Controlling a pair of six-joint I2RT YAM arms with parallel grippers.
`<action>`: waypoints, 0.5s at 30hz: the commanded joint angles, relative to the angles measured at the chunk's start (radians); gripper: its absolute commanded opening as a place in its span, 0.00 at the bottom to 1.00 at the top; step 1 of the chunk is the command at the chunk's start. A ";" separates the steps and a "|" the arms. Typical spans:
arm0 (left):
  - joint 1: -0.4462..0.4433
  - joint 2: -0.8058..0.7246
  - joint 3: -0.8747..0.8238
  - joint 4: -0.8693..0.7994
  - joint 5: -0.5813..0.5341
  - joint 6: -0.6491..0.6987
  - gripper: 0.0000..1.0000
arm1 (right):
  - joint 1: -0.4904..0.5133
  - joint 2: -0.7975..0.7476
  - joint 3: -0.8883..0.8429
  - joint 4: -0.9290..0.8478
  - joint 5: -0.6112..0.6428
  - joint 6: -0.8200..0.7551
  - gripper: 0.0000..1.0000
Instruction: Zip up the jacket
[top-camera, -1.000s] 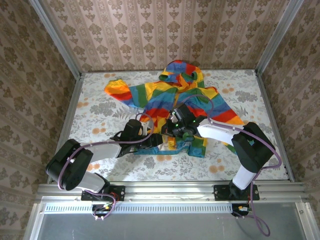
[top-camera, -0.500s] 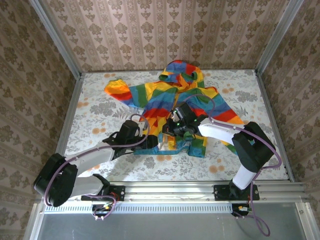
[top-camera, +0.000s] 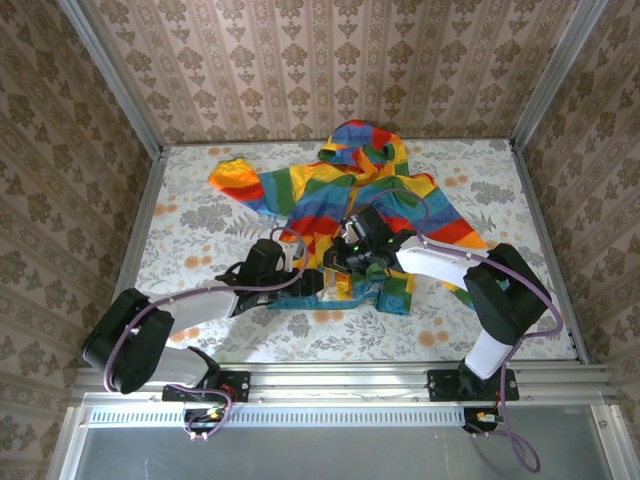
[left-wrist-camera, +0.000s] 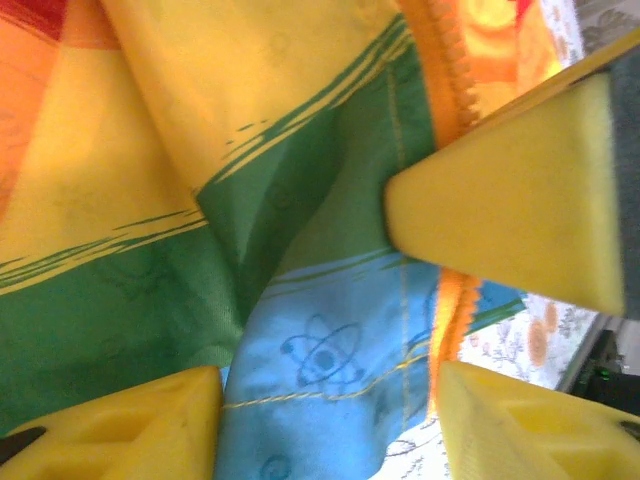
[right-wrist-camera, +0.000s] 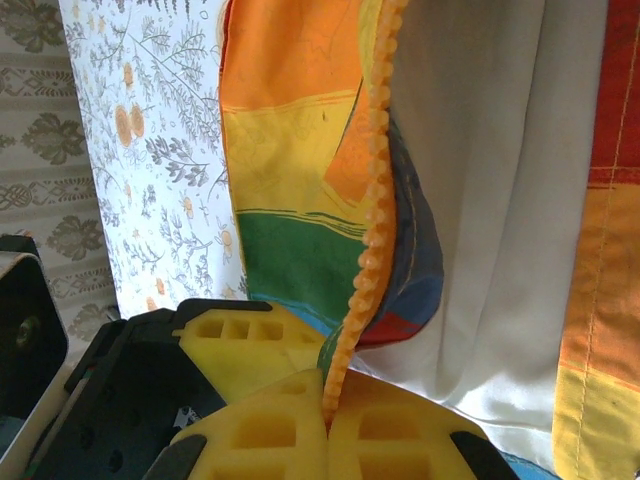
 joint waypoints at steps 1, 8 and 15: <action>0.001 0.022 0.010 0.074 0.069 -0.051 0.51 | -0.004 0.026 -0.001 0.050 -0.031 0.038 0.00; 0.016 0.042 -0.001 0.105 0.104 -0.100 0.41 | -0.003 0.052 -0.010 0.119 -0.056 0.085 0.00; 0.064 -0.014 -0.025 0.108 0.125 -0.128 0.57 | -0.004 0.040 -0.021 0.108 -0.052 0.078 0.00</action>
